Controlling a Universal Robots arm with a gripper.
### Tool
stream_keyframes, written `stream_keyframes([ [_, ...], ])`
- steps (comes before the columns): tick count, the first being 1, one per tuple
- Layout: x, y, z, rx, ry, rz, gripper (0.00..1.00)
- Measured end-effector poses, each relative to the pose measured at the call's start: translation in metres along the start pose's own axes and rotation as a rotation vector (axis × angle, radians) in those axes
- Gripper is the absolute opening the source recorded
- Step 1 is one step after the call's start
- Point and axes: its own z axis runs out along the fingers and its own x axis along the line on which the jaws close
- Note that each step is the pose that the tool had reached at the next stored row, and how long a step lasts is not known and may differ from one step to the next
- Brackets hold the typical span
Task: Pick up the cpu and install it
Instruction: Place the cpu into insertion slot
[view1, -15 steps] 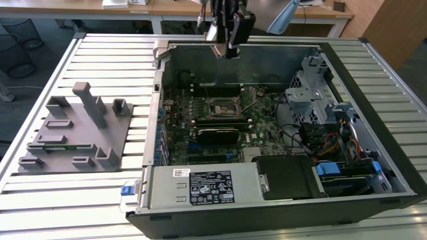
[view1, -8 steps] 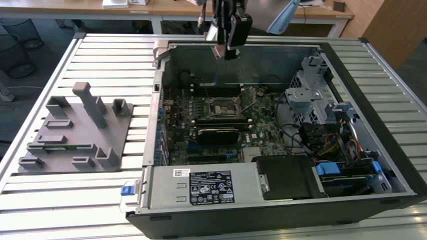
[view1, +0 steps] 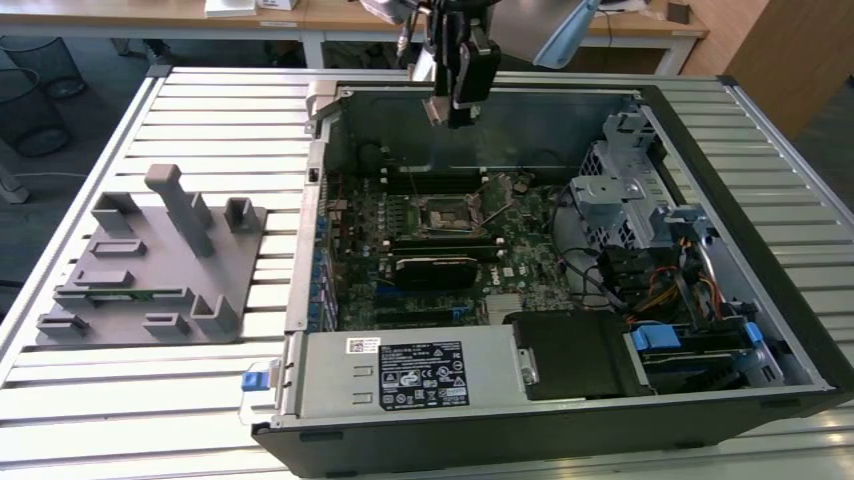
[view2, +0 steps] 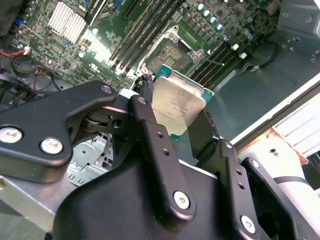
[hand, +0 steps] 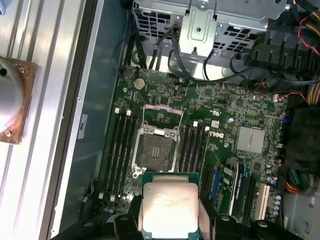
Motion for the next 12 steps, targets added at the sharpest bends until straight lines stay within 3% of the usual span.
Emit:
stream_keyframes([
  [12, -0.0001, 0.0, 0.0033, -0.0007, 0.0037, 0.003, 0.53],
])
